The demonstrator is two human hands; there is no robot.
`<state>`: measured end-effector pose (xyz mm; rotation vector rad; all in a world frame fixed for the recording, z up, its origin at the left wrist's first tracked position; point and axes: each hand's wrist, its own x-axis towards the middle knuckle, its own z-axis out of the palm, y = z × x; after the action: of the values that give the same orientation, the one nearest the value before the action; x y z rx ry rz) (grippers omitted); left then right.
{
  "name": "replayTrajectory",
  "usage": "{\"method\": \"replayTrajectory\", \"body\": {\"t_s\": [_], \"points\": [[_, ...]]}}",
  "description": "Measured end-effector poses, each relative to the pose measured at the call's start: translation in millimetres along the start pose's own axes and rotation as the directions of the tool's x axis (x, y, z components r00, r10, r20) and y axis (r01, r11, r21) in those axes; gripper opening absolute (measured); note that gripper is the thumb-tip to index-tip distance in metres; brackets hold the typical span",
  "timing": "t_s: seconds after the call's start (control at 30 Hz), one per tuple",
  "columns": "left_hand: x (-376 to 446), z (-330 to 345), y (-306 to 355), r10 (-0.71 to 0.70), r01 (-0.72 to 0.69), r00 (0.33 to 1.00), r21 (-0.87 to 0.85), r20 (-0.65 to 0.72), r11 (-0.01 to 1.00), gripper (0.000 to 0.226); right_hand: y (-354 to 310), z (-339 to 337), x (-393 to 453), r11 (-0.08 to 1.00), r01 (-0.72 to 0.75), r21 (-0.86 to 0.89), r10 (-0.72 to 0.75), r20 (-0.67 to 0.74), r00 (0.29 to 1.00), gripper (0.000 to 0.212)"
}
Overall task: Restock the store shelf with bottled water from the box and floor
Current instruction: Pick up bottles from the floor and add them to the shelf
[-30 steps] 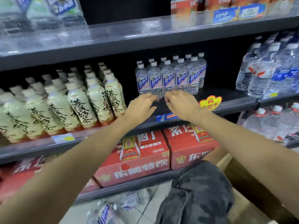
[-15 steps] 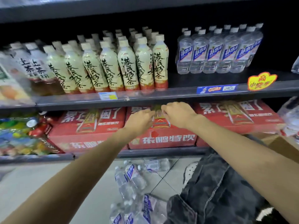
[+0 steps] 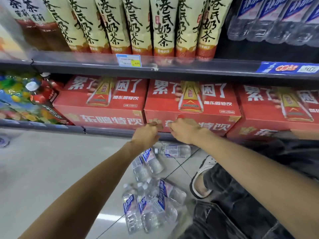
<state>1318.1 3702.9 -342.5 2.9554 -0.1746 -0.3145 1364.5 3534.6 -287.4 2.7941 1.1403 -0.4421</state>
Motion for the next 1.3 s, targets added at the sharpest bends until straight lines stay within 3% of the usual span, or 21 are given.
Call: {"method": "replayTrajectory", "body": {"t_s": [0.13,0.33,0.5,0.6,0.77,1.07,1.3], "points": [[-17.2,48.3,-19.5,-0.075,0.083,0.993,-0.08,0.096,0.993,0.036,-19.8,43.6,18.8,0.998,0.071,0.002,-0.07,0.157,0.985,0.023],[-62.1,126.8,-40.1,-0.174,0.212,0.963,-0.182,0.205,0.96,0.038,-62.8,99.2,31.6,0.985,0.173,0.021,-0.17,0.33,0.928,0.046],[-95.4,176.9,-42.9,-0.25,0.337,0.916,-0.262,0.313,0.904,0.045,-87.6,129.5,31.1,0.967,0.233,0.102,-0.255,0.374,0.892,0.047],[-106.4,198.5,-41.0,-0.29,0.418,0.87,-0.284,0.399,0.863,0.048,-94.8,149.4,35.6,0.966,0.228,0.123,-0.259,0.449,0.855,0.038],[-116.2,221.2,-30.9,-0.336,0.521,0.799,-0.295,0.498,0.801,0.062,-98.7,175.1,45.3,0.965,0.231,0.124,-0.262,0.494,0.829,0.045],[-131.6,210.0,-17.1,-0.421,0.565,0.825,-0.53,0.377,0.633,0.043,-93.0,212.2,49.9,0.966,0.177,0.188,-0.254,0.565,0.785,0.061],[-146.8,180.4,-15.1,-0.496,0.501,0.845,-0.62,0.2,0.604,0.038,-103.4,229.9,57.8,0.949,0.201,0.243,-0.311,0.608,0.731,0.038]]}}
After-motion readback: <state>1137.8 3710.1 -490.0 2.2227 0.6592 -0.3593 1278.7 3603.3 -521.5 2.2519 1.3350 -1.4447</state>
